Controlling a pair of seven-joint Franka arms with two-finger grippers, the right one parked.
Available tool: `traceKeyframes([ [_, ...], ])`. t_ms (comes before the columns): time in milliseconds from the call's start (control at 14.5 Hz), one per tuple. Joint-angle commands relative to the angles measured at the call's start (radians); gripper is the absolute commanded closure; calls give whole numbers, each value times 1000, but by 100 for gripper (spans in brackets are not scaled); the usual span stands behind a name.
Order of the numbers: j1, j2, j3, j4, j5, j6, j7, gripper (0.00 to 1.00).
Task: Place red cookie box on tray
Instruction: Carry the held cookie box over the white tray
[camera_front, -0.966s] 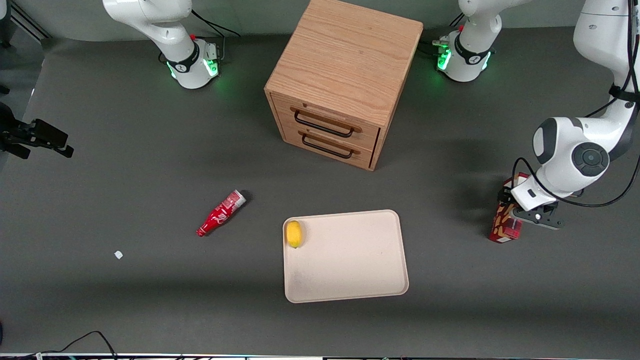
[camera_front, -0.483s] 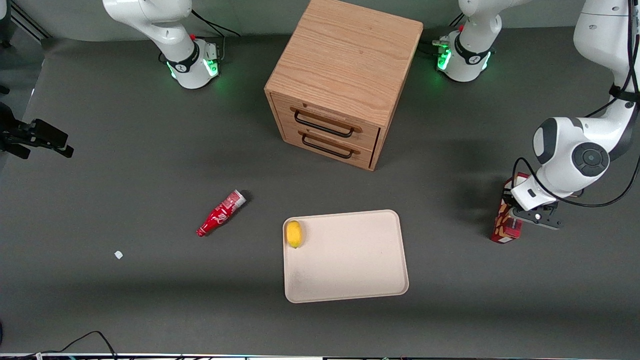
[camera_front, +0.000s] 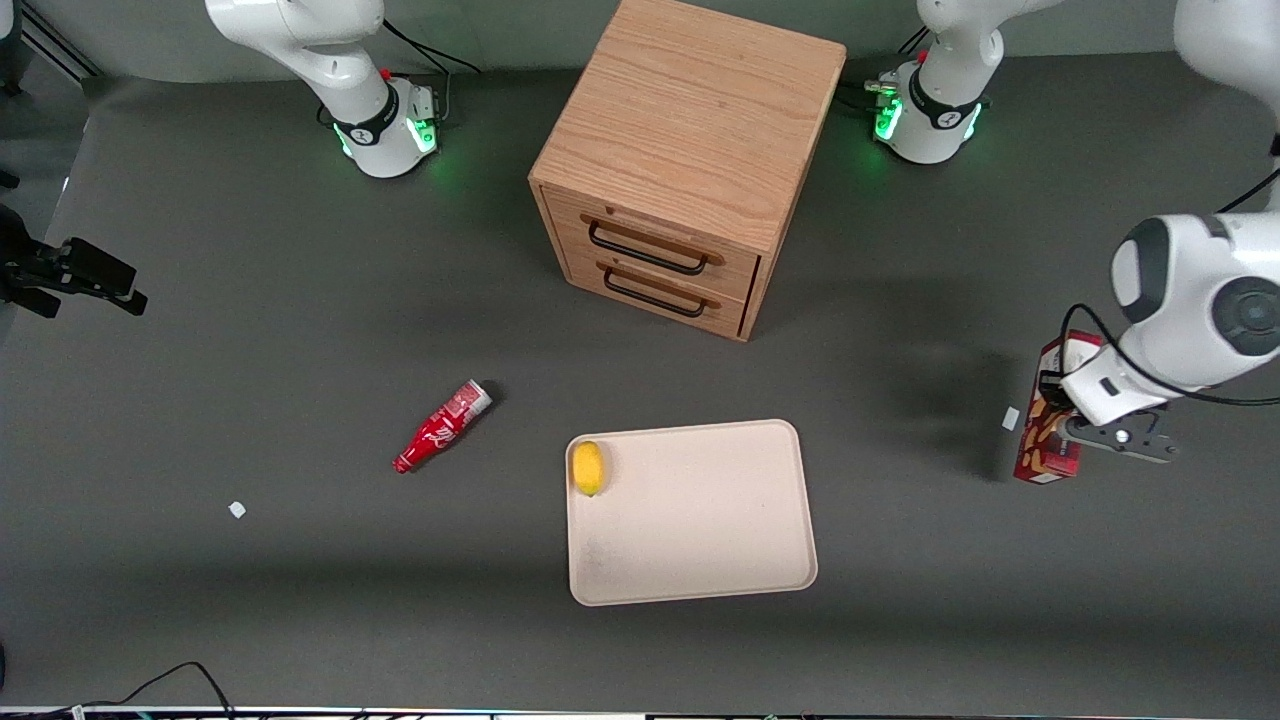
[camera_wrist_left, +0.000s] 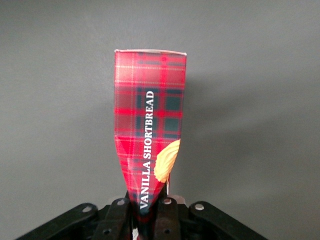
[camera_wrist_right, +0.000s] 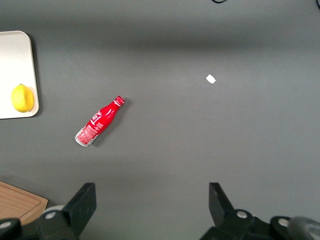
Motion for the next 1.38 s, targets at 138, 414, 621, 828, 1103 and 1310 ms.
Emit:
traceKeyframes([
  [138, -26, 20, -38, 287, -127, -236, -7, 100],
  [414, -125, 138, -51, 507, -141, -296, -179, 100],
  [621, -237, 256, -61, 637, -136, -302, -390, 100],
  [828, -348, 383, -55, 754, -123, -279, -524, 100],
  [1103, -488, 508, -8, 828, -54, -227, -679, 100],
  [1310, -537, 571, 11, 823, -31, -181, -750, 100],
])
